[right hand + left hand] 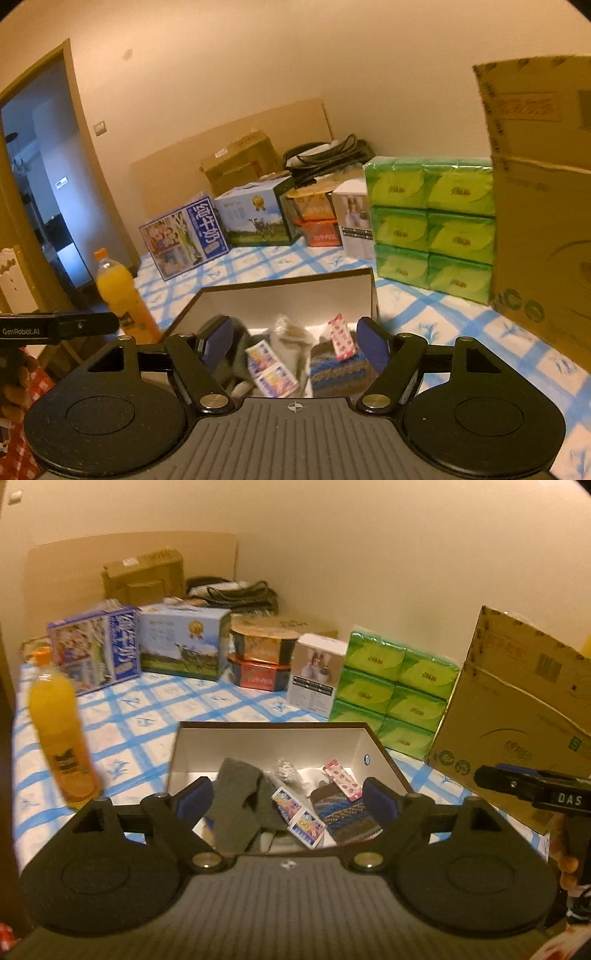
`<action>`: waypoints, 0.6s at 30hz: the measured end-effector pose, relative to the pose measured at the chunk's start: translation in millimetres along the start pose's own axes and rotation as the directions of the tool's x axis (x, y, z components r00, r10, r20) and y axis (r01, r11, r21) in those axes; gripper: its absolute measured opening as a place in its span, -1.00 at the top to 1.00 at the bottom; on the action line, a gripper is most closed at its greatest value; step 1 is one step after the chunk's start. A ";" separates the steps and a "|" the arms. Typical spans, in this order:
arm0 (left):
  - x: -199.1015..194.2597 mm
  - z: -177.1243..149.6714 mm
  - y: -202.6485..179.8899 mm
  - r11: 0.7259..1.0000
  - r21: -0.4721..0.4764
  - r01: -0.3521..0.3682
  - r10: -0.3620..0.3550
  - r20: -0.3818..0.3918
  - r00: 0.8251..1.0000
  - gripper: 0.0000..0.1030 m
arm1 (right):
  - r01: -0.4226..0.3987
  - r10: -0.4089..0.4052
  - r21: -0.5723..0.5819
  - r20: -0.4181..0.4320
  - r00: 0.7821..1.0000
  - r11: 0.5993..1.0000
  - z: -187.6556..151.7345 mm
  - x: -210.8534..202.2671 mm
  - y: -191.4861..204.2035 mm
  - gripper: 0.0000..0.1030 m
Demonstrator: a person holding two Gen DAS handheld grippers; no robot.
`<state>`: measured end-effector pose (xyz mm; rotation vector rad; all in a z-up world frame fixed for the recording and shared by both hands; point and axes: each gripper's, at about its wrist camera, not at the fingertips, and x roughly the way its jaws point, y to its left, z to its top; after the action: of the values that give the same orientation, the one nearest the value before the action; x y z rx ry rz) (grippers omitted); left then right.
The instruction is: Organize soft objects
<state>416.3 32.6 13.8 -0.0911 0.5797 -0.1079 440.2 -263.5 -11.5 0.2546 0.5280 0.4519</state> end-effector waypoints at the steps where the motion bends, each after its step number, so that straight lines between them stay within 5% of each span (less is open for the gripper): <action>1: -10.8 -3.3 -0.5 1.000 -0.003 -0.006 0.006 0.009 1.000 -0.69 | 0.010 -0.010 0.003 0.003 1.000 1.000 -3.1 -9.4 6.8 -0.46; 12: -127.0 -56.6 -23.9 0.994 0.087 -0.070 0.065 0.053 0.996 -0.69 | 0.117 -0.115 -0.080 0.025 0.993 0.990 -55.8 -96.5 92.7 -0.53; 18: -179.2 -85.3 -22.7 0.996 0.041 -0.077 0.076 0.037 0.996 -0.69 | 0.131 -0.132 -0.079 -0.010 0.991 0.988 -86.5 -132.2 128.9 -0.53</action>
<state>218.6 28.2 42.4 -0.0300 0.5446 -0.0439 247.3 -203.9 17.1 0.1399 0.5372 0.3455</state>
